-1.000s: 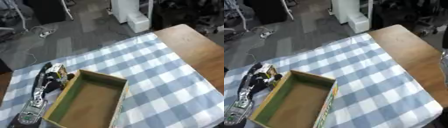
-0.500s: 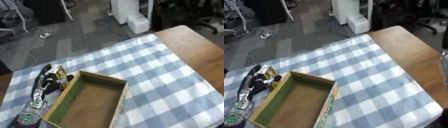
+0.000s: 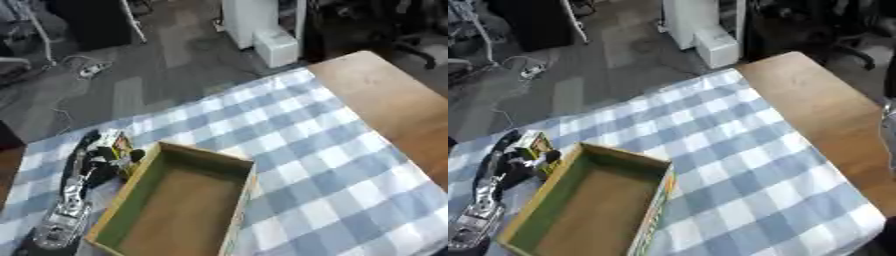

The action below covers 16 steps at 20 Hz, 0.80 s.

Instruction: Pick up objects on the table and place them in the box.

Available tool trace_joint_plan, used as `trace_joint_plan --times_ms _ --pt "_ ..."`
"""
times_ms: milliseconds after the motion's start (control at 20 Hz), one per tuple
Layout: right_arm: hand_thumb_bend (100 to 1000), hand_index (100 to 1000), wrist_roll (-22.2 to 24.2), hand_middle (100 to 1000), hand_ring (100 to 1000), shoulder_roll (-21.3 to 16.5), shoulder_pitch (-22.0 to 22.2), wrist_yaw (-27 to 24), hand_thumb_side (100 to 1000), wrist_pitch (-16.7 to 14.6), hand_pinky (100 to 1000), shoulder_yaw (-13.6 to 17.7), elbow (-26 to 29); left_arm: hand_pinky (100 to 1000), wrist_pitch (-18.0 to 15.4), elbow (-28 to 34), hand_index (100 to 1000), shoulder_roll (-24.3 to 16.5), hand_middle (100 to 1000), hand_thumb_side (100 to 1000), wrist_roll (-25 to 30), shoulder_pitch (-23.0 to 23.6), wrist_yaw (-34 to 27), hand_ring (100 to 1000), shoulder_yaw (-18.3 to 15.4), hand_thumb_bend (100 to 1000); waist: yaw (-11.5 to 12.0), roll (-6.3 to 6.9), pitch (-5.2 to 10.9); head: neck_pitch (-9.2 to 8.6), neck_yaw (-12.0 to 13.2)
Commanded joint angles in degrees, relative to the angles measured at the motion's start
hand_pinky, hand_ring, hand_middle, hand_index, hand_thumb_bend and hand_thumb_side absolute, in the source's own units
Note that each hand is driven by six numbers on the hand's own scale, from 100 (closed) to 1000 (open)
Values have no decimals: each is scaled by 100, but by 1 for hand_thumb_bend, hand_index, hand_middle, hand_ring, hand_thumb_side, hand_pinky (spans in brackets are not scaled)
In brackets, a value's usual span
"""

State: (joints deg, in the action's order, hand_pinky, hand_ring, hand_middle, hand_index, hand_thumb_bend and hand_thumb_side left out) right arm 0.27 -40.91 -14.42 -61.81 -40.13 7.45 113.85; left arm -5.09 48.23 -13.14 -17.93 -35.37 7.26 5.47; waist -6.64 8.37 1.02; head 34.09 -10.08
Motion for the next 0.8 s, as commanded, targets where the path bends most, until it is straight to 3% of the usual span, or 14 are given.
trace_joint_plan --times_ms 50,800 --pt "100 499 -24 420 382 -180 -87 -8 1000 15 440 78 74 596 -28 13 966 -171 883 470 -56 -151 40 712 -84 1000 -9 -28 40 -100 33" --pt "100 499 -90 420 382 -185 -151 -27 1000 70 439 91 74 592 -51 -158 972 -155 887 448 -96 -207 130 708 -98 1000 -39 -10 37 -135 55"
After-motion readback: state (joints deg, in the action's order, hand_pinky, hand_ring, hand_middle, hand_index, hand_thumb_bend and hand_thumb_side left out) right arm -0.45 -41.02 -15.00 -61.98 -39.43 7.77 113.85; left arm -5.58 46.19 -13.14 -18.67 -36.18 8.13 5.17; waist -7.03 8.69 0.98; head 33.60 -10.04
